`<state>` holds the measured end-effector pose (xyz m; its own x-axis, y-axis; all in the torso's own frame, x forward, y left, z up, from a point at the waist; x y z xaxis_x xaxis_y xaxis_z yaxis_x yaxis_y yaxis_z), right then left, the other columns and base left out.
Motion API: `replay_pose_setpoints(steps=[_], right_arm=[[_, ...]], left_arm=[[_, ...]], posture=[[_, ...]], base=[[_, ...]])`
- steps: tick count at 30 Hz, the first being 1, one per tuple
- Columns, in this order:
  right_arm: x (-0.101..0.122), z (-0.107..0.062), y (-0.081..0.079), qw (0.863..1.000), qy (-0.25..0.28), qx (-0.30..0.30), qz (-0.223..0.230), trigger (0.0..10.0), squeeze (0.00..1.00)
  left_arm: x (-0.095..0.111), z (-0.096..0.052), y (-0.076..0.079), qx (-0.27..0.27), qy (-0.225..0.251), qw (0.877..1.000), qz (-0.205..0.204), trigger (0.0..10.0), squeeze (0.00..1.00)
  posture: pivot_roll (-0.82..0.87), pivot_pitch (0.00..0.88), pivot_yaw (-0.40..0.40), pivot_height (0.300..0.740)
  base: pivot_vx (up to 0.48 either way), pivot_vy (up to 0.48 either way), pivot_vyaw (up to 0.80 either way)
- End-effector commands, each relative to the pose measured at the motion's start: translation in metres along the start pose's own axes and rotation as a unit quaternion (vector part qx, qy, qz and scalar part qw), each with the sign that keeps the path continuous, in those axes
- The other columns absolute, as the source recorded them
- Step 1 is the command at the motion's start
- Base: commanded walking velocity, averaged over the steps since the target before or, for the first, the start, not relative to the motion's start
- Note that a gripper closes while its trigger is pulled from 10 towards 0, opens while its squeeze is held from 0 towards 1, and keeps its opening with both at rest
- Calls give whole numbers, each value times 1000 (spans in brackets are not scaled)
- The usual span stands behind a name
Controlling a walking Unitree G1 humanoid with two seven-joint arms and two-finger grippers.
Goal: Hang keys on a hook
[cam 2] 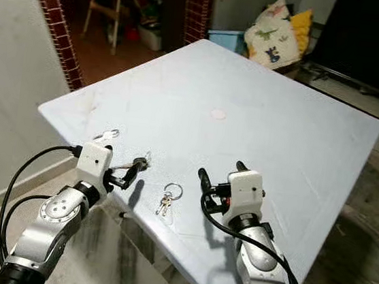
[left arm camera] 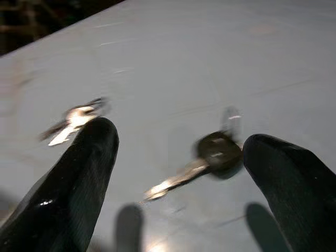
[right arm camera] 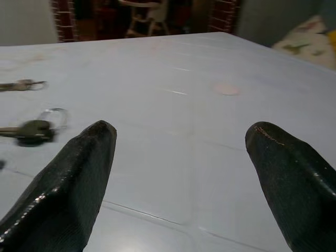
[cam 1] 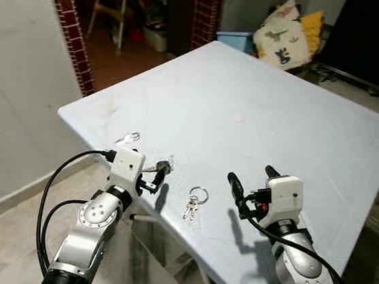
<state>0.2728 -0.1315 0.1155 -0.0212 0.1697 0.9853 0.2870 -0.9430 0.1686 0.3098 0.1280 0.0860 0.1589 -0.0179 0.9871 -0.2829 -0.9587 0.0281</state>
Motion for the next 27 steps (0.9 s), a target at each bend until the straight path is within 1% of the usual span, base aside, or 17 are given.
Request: replay_pose_setpoints(steps=[1, 8, 13, 15, 16, 17, 18, 19, 20, 21, 22, 23, 25, 27], right_arm=[[-1, 0, -5, 1000, 1, 13, 0, 10000, 0], [0, 2, -9, 1000, 5, 18, -1, 10000, 0], [0, 2, -7, 1000, 6, 10, -5, 10000, 0], [-1, 3, -2, 1000, -1, -6, -12, 10000, 0], [-1, 3, -2, 1000, -1, -6, -12, 10000, 0], [-5, 3, 3, 999, -17, -22, -19, 10000, 0], [-8, 3, 7, 999, -29, -34, -24, 10000, 0], [-9, 2, 7, 999, -32, -36, -24, 10000, 0], [-14, 1, 8, 998, -56, -32, -26, 10000, 0], [-18, -1, 8, 996, -71, -30, -40, 10000, 0], [-20, -4, 8, 996, -79, -29, -40, 10000, 0], [-21, -5, 8, 995, -83, -28, -37, 10000, 0], [-19, -14, 10, 996, -83, -28, -33, 10000, 0], [-17, -19, 11, 996, -81, -29, -33, 10000, 0]], left_arm=[[1, -1, -5, 9, -2, 1000, 5, 10000, 0], [0, -2, -5, 9, -3, 1000, 7, 10000, 0], [-1, -2, -3, 2, -9, 1000, 14, 10000, 0], [-7, -1, 1, -15, -30, 999, 32, 10000, 0], [-7, -1, 1, -15, -30, 999, 32, 10000, 0], [-8, -1, 4, -31, -33, 998, 48, 10000, 0], [-5, -1, 8, -46, -25, 997, 56, 10000, 0], [-5, -2, 9, -53, -24, 997, 58, 10000, 0], [-4, -4, 14, -77, -18, 995, 66, 10000, 0], [-5, -6, 16, -87, -18, 994, 70, 10000, 0], [-7, -8, 16, -90, -21, 993, 73, 10000, 0], [-9, -9, 16, -92, -22, 993, 75, 10000, 0], [-12, -15, 16, -102, -25, 992, 72, 10000, 0], [-12, -16, 15, -104, -24, 991, 74, 10000, 0]], posture=[[8, 0, 25, 740], [14, 0, 24, 740], [12, 0, 22, 740], [12, 0, 21, 740], [12, 0, 21, 740], [12, 0, 20, 740], [12, 0, 20, 740], [13, 0, 19, 740], [15, 0, 19, 740], [15, 0, 20, 740], [15, 0, 20, 740], [15, 0, 20, 740], [16, 0, 19, 740], [16, 0, 20, 740]], base=[[0, 0, 419], [0, 0, 746], [0, 0, 800], [0, 0, 794], [0, 0, 794], [0, 0, 0], [0, 0, 0], [0, 0, 0], [0, 0, 0], [0, 0, 0], [0, 0, 0], [0, 0, 0], [0, 0, 0], [0, 0, 0]])
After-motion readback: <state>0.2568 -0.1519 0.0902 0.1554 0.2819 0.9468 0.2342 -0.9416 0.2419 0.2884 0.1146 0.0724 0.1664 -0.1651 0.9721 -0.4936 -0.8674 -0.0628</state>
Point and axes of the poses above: a point about 5 cm out from each wrist's last joint towards the gripper, its own z axis pointing out of the wrist towards the gripper, its own x axis along the axis of the wrist's last joint, y = z × x, the point moved 2 cm from there along z, pointing out of the wrist towards the gripper, and after that the axes turned 5 degrees about -z, right-handed, at the moved point
